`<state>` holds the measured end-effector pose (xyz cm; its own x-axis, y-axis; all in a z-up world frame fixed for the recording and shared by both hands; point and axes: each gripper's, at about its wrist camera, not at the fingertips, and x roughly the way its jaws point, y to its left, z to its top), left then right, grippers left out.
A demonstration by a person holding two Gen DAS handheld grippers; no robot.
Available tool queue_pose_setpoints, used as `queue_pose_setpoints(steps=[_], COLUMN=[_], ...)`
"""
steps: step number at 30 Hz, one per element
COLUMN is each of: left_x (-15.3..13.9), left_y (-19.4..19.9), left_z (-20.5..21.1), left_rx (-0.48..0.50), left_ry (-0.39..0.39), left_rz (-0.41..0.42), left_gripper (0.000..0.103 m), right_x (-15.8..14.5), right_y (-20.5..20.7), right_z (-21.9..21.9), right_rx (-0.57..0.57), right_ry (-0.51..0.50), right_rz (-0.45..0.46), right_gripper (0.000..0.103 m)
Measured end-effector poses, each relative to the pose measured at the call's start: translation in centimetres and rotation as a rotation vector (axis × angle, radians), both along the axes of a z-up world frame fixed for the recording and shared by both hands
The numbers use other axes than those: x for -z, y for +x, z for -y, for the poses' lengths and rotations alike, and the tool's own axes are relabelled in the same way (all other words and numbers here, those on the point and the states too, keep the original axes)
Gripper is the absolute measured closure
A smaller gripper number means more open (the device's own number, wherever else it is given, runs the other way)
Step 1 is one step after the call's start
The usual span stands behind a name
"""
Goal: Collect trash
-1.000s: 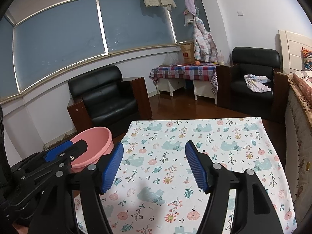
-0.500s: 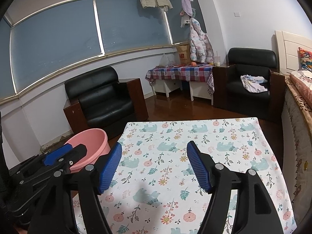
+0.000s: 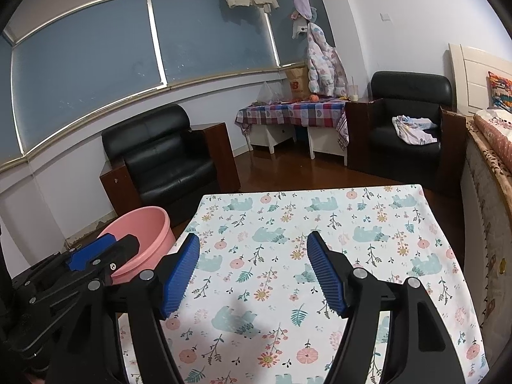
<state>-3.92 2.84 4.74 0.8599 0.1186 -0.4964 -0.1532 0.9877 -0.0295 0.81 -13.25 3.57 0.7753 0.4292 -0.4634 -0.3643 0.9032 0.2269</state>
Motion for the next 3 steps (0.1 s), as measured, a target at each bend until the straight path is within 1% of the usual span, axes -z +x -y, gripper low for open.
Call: queue_pose_setpoints(steps=[3], left_x=[0.21], left_y=[0.33], left_z=[0.19], left_rx=[0.015], left_ry=[0.003], left_rz=[-0.010], left_gripper=[0.067], right_x=[0.27], right_y=[0.35], right_z=[0.21], right_rx=[0.007], right_ry=[-0.002], right_rz=[-0.008], right_gripper=[0.034])
